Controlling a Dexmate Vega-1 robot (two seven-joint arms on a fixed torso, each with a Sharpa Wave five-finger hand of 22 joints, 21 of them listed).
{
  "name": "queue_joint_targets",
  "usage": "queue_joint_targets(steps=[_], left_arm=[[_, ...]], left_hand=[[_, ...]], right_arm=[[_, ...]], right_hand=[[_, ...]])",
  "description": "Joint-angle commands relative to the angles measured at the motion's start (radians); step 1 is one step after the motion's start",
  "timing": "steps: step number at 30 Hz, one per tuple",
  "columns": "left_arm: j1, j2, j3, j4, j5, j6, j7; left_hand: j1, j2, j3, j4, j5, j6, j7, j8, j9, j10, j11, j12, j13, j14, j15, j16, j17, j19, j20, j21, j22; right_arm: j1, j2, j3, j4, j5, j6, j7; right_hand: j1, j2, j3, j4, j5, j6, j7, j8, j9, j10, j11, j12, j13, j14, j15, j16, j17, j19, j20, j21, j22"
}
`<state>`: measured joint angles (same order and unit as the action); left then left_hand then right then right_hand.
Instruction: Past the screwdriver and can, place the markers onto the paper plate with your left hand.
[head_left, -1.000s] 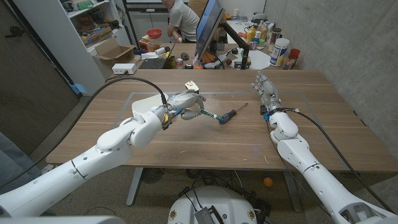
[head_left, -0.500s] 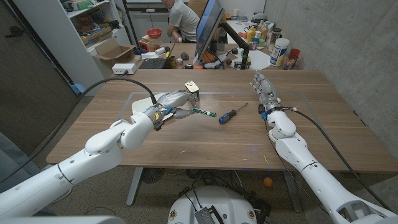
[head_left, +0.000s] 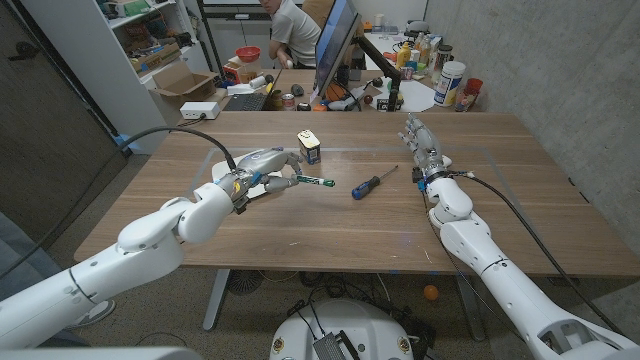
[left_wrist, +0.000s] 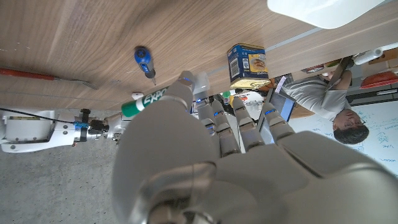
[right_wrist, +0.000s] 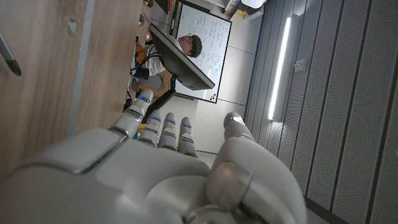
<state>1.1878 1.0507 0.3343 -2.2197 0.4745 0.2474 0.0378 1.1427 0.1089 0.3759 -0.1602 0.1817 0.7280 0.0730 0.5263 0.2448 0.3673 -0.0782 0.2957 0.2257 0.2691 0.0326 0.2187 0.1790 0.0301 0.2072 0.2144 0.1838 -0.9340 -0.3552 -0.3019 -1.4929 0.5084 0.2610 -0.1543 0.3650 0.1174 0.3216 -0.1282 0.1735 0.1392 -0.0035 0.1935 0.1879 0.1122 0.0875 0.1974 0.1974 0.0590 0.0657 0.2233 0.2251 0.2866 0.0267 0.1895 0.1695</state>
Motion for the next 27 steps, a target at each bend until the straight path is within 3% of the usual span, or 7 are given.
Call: queue_joint_targets(steps=[1,27], left_arm=[[0.063,0.060,-0.067,0.009,-0.061,0.036,0.027],[0.045,0.123,-0.072,0.088,-0.071,0.078,0.061]], left_hand=[[0.002,0.008,-0.001,0.001,0.007,0.263,-0.044,0.020,0.045,0.011,0.001,-0.002,0.005,0.005,0.002,-0.003,0.004,0.005,0.005,-0.002,0.002],[0.003,0.009,-0.007,0.002,0.008,0.266,-0.050,0.024,0.044,0.014,-0.004,-0.008,0.010,0.007,-0.002,-0.005,0.004,0.006,0.005,-0.003,0.002]], right_arm=[[0.007,0.005,-0.005,0.004,-0.009,-0.005,-0.007],[0.032,0.023,-0.021,0.032,-0.024,-0.018,-0.016]], right_hand=[[0.001,0.001,-0.004,0.002,0.006,0.000,0.004,0.007,0.004,-0.002,-0.003,0.003,0.004,0.007,0.001,0.003,0.005,0.004,0.005,0.005,0.002],[0.001,0.003,-0.006,0.001,0.006,0.002,0.004,0.007,0.004,-0.002,0.000,0.003,0.004,0.007,0.001,0.003,0.006,0.003,0.004,0.005,0.002]])
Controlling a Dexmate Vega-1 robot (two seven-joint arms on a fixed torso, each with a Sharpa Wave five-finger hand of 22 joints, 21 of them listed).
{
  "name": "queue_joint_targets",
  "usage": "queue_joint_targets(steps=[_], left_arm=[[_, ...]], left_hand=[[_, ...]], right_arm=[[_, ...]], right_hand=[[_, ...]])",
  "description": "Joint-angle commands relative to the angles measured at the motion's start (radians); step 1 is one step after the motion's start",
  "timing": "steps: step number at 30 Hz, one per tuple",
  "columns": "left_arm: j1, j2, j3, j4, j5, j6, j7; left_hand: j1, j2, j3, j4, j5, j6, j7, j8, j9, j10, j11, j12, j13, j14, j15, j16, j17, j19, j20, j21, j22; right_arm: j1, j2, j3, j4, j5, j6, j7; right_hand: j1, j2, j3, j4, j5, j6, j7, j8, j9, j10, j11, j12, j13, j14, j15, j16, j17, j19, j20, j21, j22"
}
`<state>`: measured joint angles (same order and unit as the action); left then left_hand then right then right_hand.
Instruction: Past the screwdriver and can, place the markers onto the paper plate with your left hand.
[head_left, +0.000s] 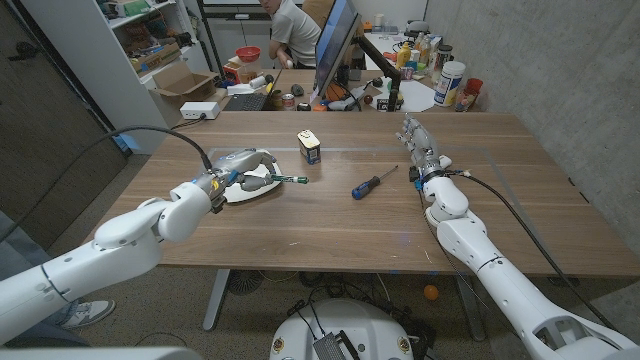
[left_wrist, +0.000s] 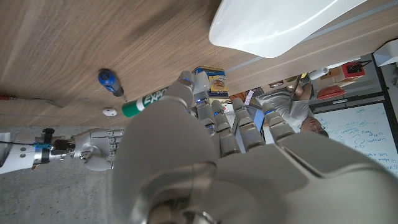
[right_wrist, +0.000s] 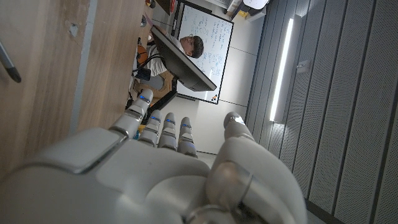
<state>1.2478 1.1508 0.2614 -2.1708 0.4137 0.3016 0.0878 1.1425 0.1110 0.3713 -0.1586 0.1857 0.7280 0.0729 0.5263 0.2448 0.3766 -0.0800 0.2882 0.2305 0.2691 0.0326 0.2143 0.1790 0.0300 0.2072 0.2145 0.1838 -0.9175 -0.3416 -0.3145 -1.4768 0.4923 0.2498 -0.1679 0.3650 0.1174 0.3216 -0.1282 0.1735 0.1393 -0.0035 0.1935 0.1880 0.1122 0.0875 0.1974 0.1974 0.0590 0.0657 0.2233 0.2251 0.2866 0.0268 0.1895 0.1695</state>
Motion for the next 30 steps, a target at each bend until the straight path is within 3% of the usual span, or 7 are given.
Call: queue_joint_targets(steps=[1,22,30], left_arm=[[-0.018,0.025,0.001,0.047,-0.010,0.028,0.012],[-0.039,0.046,0.002,0.112,-0.020,0.067,0.063],[-0.108,0.036,0.064,0.160,0.006,0.089,0.025]], left_hand=[[0.003,0.007,-0.003,0.000,0.004,0.267,-0.047,0.024,0.044,0.004,-0.003,-0.001,0.005,0.008,-0.003,-0.001,0.004,0.006,0.005,-0.003,0.002],[0.004,0.008,-0.008,0.000,0.003,0.266,-0.053,0.025,0.041,0.007,-0.006,-0.006,0.008,0.006,-0.006,-0.004,0.004,0.000,0.004,-0.006,0.002],[0.004,0.009,-0.009,0.001,0.003,0.264,-0.055,0.026,0.042,0.006,-0.005,-0.009,0.009,0.005,-0.009,-0.005,0.005,-0.003,0.004,-0.007,0.002]], right_arm=[[0.019,0.013,-0.010,0.021,-0.009,-0.006,-0.002],[0.043,0.034,-0.020,0.060,-0.022,-0.011,-0.006],[0.054,0.044,-0.021,0.078,-0.022,-0.004,-0.003]], right_hand=[[0.001,0.003,-0.006,0.001,0.006,0.001,0.004,0.007,0.004,-0.002,-0.001,0.003,0.004,0.007,0.001,0.003,0.006,0.003,0.004,0.005,0.002],[0.001,0.004,-0.008,0.001,0.006,0.001,0.004,0.007,0.004,-0.001,0.000,0.004,0.004,0.009,0.000,0.003,0.006,0.006,0.002,0.005,0.002],[0.001,0.004,-0.008,0.001,0.006,0.003,0.004,0.008,0.004,0.000,0.001,0.004,0.004,0.015,-0.002,0.006,0.006,0.019,0.001,0.010,0.002]])
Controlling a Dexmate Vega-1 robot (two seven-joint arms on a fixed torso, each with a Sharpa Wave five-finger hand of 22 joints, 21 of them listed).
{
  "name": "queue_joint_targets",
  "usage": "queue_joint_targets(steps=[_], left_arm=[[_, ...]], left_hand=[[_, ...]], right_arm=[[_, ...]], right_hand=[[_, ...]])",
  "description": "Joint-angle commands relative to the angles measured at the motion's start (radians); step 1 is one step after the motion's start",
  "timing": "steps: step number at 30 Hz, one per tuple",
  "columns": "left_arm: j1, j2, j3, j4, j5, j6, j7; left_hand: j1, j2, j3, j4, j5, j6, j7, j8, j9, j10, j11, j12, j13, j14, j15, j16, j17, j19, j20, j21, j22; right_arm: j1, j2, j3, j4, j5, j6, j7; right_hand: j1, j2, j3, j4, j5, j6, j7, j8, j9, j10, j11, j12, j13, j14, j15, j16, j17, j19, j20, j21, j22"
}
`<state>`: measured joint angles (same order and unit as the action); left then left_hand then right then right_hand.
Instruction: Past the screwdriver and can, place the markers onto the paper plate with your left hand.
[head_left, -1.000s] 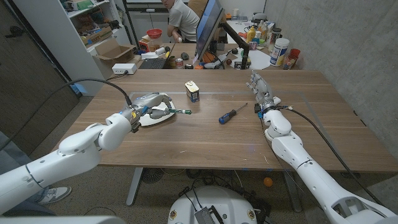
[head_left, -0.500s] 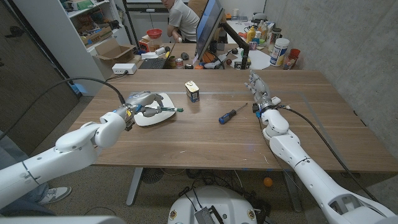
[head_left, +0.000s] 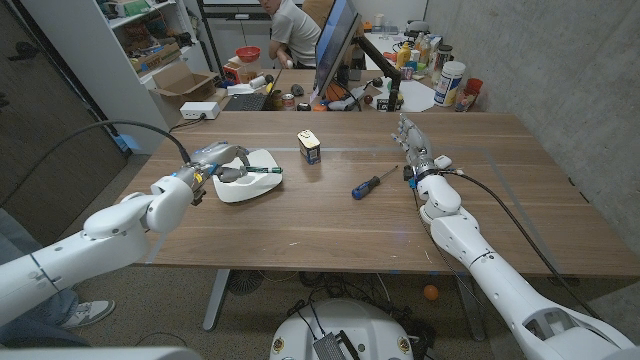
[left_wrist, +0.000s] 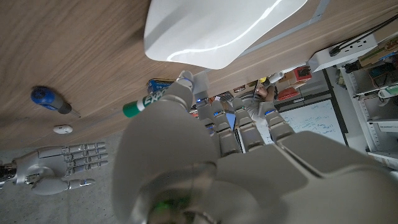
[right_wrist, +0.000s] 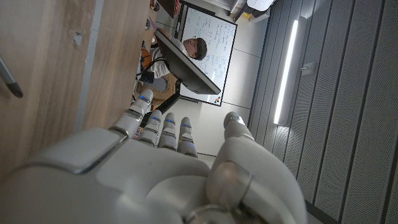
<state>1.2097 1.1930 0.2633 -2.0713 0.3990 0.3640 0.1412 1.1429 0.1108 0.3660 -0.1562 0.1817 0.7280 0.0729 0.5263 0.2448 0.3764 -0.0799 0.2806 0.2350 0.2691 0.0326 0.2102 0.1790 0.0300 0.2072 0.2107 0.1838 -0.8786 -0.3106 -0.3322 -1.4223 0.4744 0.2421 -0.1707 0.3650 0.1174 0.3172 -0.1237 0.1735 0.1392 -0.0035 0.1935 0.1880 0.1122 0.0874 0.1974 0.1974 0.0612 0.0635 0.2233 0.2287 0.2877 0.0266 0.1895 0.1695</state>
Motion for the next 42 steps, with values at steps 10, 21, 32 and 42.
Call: queue_joint_targets(steps=[10,21,32,42], left_arm=[[-0.120,-0.011,0.111,0.114,0.035,0.034,-0.042],[-0.125,0.000,0.120,0.149,0.021,0.070,-0.036],[-0.153,-0.021,0.154,0.207,0.031,0.102,-0.008],[-0.167,-0.026,0.173,0.213,0.033,0.093,0.013]], left_hand=[[0.002,0.011,-0.006,0.000,0.007,0.263,-0.056,0.026,0.041,0.003,-0.006,-0.005,0.006,0.004,-0.010,-0.001,0.005,-0.006,0.003,-0.004,0.002],[0.002,0.011,-0.008,0.000,0.007,0.265,-0.058,0.027,0.039,0.005,-0.007,-0.007,0.008,0.003,-0.010,-0.002,0.005,-0.006,0.002,-0.004,0.002],[0.001,0.011,-0.011,0.000,0.007,0.262,-0.059,0.028,0.039,0.007,-0.009,-0.009,0.009,0.004,-0.015,-0.002,0.005,-0.004,0.001,-0.003,0.002],[0.000,0.012,-0.013,0.001,0.007,0.261,-0.060,0.029,0.039,0.009,-0.010,-0.011,0.010,0.005,-0.016,-0.002,0.005,-0.003,0.000,-0.002,0.002]], right_arm=[[0.022,0.019,-0.006,0.030,-0.009,-0.002,-0.003],[0.040,0.028,-0.011,0.054,-0.011,-0.003,0.008],[0.042,0.029,-0.012,0.059,-0.012,-0.014,0.011],[0.037,0.022,-0.008,0.050,-0.014,-0.021,0.009]], right_hand=[[0.002,0.006,-0.004,-0.004,0.006,0.005,0.004,0.008,0.004,0.001,-0.001,0.005,0.004,0.016,0.001,0.007,0.003,0.021,0.001,0.010,0.002],[0.002,0.007,-0.004,-0.004,0.006,0.004,0.004,0.008,0.004,0.000,0.000,0.004,0.004,0.017,0.000,0.007,0.003,0.022,0.001,0.010,0.002],[0.002,0.007,-0.005,-0.004,0.006,0.003,0.004,0.008,0.005,0.000,0.000,0.004,0.004,0.017,0.001,0.007,0.004,0.023,0.002,0.010,0.002],[0.003,0.007,-0.006,-0.004,0.006,0.004,0.003,0.008,0.005,0.000,0.001,0.004,0.004,0.016,0.001,0.006,0.004,0.023,0.003,0.009,0.002]])
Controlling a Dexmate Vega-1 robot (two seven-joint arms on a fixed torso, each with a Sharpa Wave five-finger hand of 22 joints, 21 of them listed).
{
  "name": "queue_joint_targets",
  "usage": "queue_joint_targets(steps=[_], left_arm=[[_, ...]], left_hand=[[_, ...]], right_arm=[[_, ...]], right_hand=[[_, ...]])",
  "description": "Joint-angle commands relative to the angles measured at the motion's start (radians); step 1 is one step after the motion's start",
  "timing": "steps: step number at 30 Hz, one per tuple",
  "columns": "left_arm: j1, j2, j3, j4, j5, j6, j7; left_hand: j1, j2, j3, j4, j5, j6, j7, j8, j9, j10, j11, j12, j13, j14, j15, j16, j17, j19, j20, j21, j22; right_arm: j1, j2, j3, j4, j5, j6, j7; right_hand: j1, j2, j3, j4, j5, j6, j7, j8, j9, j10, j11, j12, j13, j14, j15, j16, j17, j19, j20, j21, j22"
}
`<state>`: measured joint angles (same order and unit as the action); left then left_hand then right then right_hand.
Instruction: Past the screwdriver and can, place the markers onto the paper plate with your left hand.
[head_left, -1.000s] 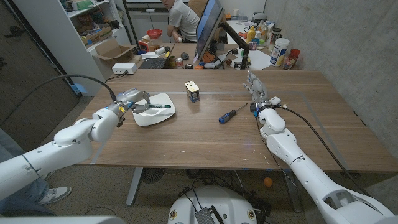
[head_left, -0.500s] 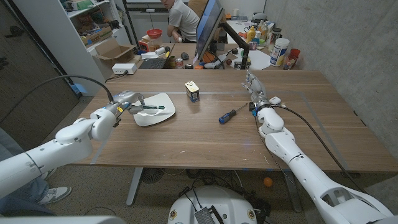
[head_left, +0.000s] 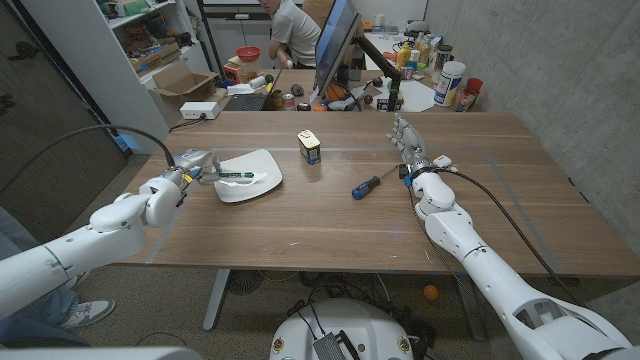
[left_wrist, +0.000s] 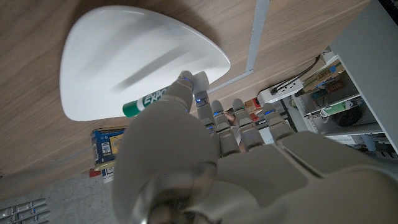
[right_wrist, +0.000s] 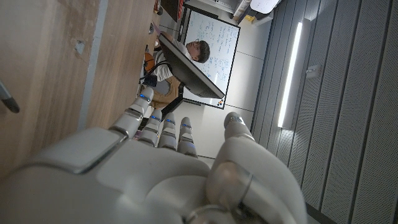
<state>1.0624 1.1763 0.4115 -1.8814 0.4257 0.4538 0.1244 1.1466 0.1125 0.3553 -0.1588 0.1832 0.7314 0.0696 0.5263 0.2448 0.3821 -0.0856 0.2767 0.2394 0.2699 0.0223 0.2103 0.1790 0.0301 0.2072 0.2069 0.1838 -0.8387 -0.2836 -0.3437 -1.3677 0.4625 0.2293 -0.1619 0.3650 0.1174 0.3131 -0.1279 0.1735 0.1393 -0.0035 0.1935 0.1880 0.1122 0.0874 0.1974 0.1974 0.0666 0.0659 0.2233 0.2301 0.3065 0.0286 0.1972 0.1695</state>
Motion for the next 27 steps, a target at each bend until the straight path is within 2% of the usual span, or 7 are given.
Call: queue_joint_targets(steps=[1,9,21,27], left_arm=[[-0.019,-0.009,0.024,0.021,0.006,0.002,0.034],[-0.020,-0.014,0.026,0.008,0.004,-0.004,0.046],[-0.052,-0.072,0.070,0.062,0.003,-0.017,0.050],[-0.050,-0.086,0.075,0.066,-0.006,-0.018,0.061]], left_hand=[[-0.004,0.010,-0.002,0.004,0.005,0.256,-0.060,0.029,0.039,0.002,-0.005,-0.007,0.006,0.004,-0.006,-0.002,0.005,-0.003,0.001,0.002,0.002],[-0.004,0.011,-0.004,0.004,0.005,0.254,-0.062,0.029,0.039,0.003,-0.006,-0.008,0.007,0.005,-0.007,-0.002,0.005,-0.002,0.000,0.002,0.003],[-0.004,0.013,-0.005,0.004,0.006,0.251,-0.061,0.029,0.037,0.006,-0.007,-0.010,0.009,0.005,-0.008,-0.003,0.005,-0.001,0.001,0.002,0.003],[-0.004,0.014,-0.006,0.004,0.006,0.250,-0.061,0.029,0.036,0.008,-0.008,-0.010,0.010,0.006,-0.008,-0.002,0.005,-0.001,0.000,0.002,0.003]], right_arm=[[-0.003,-0.005,0.003,-0.005,-0.002,-0.009,0.000],[-0.005,-0.009,0.007,-0.007,0.002,-0.011,0.005],[-0.023,-0.018,0.013,-0.018,0.008,-0.021,0.003],[-0.033,-0.028,0.018,-0.033,0.008,-0.031,-0.003]], right_hand=[[0.003,0.007,-0.002,0.000,0.006,0.004,0.004,0.008,0.005,0.000,0.000,0.004,0.004,0.010,-0.001,0.006,0.002,0.004,0.001,0.001,0.002],[0.003,0.007,-0.003,0.000,0.006,0.004,0.003,0.008,0.004,0.000,0.001,0.004,0.004,0.010,-0.001,0.006,0.002,0.004,0.002,0.000,0.002],[0.003,0.006,-0.004,-0.001,0.006,0.005,0.004,0.008,0.005,-0.001,0.000,0.004,0.004,0.011,0.000,0.006,0.002,0.002,0.003,-0.001,0.002],[0.003,0.006,-0.004,-0.001,0.006,0.005,0.004,0.008,0.005,0.000,0.001,0.004,0.004,0.010,0.000,0.005,0.002,0.002,0.002,-0.001,0.002]])
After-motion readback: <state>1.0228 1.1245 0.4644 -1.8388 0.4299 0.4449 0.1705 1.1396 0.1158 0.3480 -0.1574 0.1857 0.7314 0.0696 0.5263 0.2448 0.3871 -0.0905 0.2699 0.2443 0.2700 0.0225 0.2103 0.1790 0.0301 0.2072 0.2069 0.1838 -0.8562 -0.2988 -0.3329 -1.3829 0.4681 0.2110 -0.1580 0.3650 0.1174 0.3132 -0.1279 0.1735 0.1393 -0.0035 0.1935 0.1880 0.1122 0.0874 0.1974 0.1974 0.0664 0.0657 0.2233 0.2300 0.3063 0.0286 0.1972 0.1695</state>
